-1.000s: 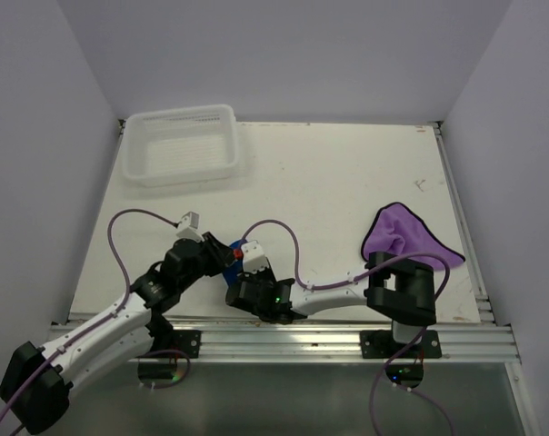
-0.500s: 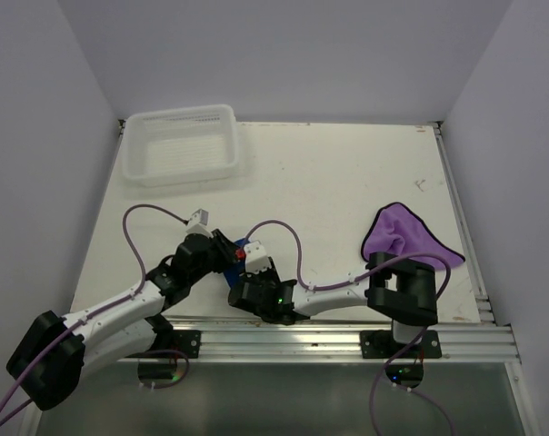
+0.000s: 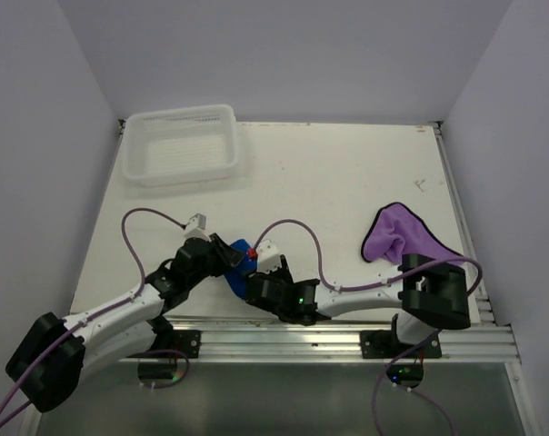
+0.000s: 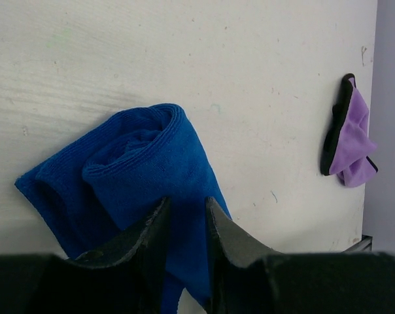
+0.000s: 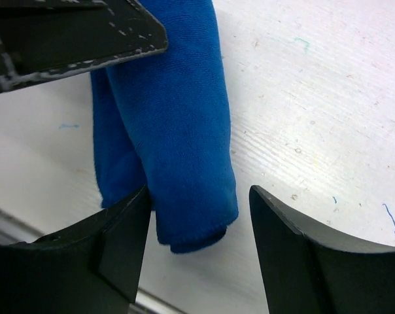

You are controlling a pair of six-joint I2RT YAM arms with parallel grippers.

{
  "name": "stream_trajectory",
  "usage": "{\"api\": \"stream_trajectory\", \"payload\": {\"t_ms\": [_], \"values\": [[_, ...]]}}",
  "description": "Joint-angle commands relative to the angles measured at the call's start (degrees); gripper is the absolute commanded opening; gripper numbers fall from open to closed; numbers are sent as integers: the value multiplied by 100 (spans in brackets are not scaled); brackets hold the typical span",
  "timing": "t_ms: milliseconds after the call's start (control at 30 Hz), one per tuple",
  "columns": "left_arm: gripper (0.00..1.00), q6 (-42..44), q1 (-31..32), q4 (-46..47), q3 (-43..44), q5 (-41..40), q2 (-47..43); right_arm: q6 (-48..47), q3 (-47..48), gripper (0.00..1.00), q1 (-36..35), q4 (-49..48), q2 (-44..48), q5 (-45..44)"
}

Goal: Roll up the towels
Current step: Roll the towel

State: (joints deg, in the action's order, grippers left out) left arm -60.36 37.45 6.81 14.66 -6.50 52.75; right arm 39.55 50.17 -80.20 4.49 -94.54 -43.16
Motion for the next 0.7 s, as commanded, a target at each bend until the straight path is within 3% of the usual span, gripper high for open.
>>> {"api": "stream_trajectory", "payload": {"t_ms": [0, 167, 333, 533, 667], "values": [[32, 244, -62, -206, -77, -246, 121, -324, -332, 65, 31, -738, 777, 500], [31, 261, -54, -347, -129, -246, 69, -668, -517, 65, 145, -1064, 1306, 1256], [31, 235, -54, -549, -200, -264, -221, -317, -947, 65, 593, -1398, 1684, 1888], [31, 209, -62, -1067, -305, -211, -528, 158, -1387, 66, 1410, -1837, 1685, 2627], [31, 182, -62, -1313, -419, -211, -792, 289, -1458, 67, 1437, -2293, 1510, 3084]]}}
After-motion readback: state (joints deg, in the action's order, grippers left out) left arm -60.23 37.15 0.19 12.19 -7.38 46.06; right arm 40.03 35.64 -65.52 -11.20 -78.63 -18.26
